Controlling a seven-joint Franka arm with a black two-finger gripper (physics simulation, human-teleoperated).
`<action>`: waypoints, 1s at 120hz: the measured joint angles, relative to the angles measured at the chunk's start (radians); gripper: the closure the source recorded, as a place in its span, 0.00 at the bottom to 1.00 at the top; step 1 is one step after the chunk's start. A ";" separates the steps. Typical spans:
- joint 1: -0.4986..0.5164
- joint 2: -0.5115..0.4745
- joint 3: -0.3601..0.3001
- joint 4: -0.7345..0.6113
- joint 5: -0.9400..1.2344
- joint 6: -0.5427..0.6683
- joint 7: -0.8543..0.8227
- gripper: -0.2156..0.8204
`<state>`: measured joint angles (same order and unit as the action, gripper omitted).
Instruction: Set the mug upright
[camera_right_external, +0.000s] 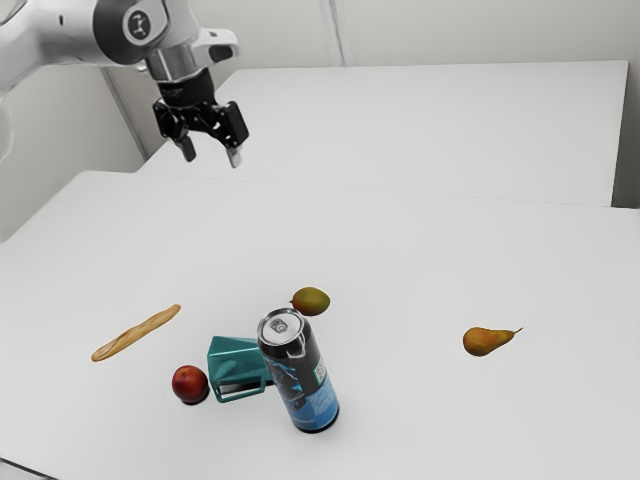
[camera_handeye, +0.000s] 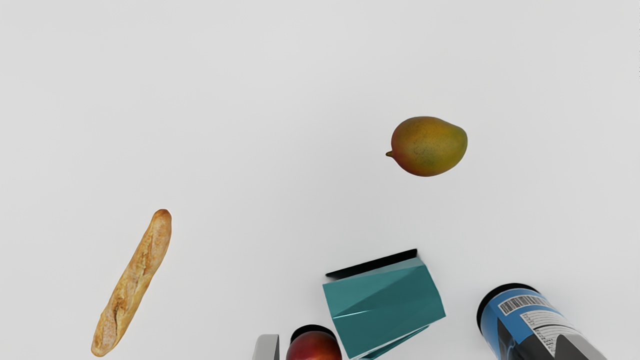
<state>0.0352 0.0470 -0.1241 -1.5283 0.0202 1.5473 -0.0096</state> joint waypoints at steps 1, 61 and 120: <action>0.000 0.000 0.000 0.000 0.000 0.000 0.000 0.21; 0.036 -0.044 0.001 -0.076 -0.037 -0.023 -0.005 0.21; 0.146 -0.373 0.001 -0.677 -0.404 0.237 0.070 0.21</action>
<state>0.1809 -0.3259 -0.1227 -2.2048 -0.3836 1.7844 0.0606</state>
